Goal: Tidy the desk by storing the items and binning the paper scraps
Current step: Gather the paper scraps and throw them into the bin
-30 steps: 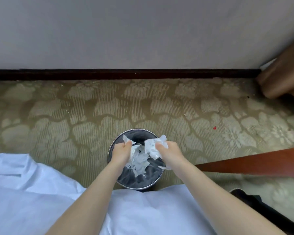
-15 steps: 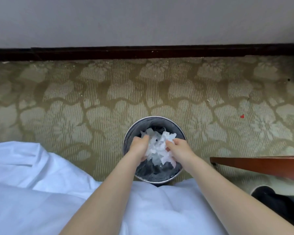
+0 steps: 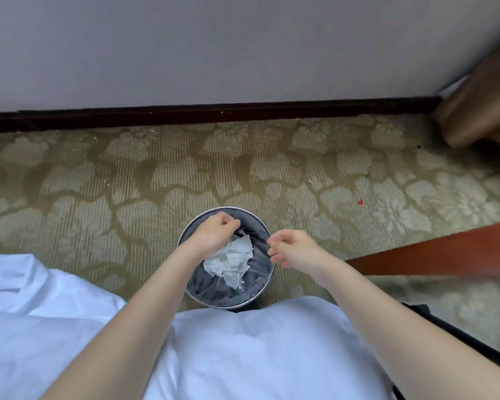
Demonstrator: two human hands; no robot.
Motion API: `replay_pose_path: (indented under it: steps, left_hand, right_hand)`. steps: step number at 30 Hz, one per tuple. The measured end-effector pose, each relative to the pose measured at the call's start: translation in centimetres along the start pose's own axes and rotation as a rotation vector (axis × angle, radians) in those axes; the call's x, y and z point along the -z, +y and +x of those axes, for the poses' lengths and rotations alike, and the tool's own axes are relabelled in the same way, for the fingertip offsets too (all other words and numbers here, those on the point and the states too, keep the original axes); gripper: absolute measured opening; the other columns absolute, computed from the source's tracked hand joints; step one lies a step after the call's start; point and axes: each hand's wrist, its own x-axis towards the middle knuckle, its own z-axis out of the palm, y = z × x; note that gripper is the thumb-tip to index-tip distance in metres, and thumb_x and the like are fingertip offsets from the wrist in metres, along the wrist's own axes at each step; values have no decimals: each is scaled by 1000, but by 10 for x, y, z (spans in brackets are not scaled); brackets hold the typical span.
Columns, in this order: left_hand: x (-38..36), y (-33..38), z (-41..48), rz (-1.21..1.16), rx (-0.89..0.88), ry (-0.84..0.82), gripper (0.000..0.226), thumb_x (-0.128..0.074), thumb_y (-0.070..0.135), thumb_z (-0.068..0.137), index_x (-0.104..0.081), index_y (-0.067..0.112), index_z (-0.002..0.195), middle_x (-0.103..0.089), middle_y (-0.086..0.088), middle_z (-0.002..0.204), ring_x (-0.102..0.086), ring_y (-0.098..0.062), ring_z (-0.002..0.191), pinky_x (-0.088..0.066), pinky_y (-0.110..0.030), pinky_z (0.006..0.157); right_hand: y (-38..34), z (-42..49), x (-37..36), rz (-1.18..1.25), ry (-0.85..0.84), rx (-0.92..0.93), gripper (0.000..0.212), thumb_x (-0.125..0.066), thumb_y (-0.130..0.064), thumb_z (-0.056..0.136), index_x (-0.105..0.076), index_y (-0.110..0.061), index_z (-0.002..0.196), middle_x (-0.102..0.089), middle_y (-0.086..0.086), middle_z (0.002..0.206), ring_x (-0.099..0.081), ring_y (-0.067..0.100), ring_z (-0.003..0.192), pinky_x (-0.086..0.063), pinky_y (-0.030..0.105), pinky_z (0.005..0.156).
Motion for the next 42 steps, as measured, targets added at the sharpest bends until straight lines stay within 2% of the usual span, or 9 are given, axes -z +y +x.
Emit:
replay_pose_path:
  steps: [3,8,13,18,23,28,33,38,42]
  left_hand:
    - [1,35,-34,174,-134,-31,29,-42,35,96,-52,17,116,-58,0,107,-56,-20,99,-46,-35,87]
    - [4,108,-101,634,-329,-211,36,-39,42,97,-50,19,122,-57,0,125,-53,-19,112,-44,-35,94]
    - [6,178,-176,880,-523,-158,43,-38,49,95,-49,22,127,-56,0,129,-53,-20,115,-43,-39,98]
    - [-3,230,-256,1047,-697,-89,47,-36,52,94,-46,24,130,-54,2,131,-53,-20,115,-43,-39,98]
    - [-29,273,-337,1106,-873,-96,44,-35,50,95,-46,26,130,-55,8,128,-52,-14,114,-42,-31,95]
    - [-76,307,-399,1154,-1045,-139,42,-37,51,94,-48,29,129,-51,8,132,-49,-13,121,-39,-36,104]
    - [-138,335,-441,1246,-1171,-225,42,-39,49,95,-46,29,131,-48,6,136,-45,-15,124,-36,-32,104]
    - [-209,353,-440,1266,-1203,-355,44,-39,49,94,-45,27,132,-47,1,136,-47,-18,121,-39,-39,105]
    - [-274,353,-417,1139,-1165,-357,52,-40,50,94,-35,26,140,-37,-1,144,-37,-21,131,-33,-39,110]
  right_hand:
    - [-8,-35,26,-22,15,52,13,-47,-14,96,-59,-17,93,-62,1,88,-61,12,76,-49,21,69]
    - [-35,-116,66,-48,104,170,11,-49,-10,95,-59,-13,97,-62,2,85,-58,11,72,-48,16,60]
    - [-49,-209,102,-455,300,287,13,-54,-22,90,-64,-24,99,-61,-5,88,-60,15,88,-49,28,79]
    - [-50,-310,131,-556,447,344,15,-55,-26,90,-65,-26,102,-59,-12,79,-59,13,86,-46,25,77]
    - [-30,-407,162,-541,599,414,18,-54,-28,93,-63,-26,109,-64,-7,95,-63,9,85,-54,22,74]
    - [14,-482,189,-547,804,391,18,-55,-31,93,-61,-30,110,-56,-13,92,-58,8,89,-48,18,74]
    - [71,-526,213,-480,883,292,14,-56,-30,93,-59,-31,107,-55,-14,90,-59,6,80,-51,16,73]
    - [128,-553,236,-397,958,165,15,-53,-30,94,-59,-30,108,-57,-7,117,-56,9,102,-49,22,87]
    - [176,-545,255,-318,1104,17,31,-49,-37,95,-49,-32,125,-46,-4,138,-43,17,126,-41,35,105]
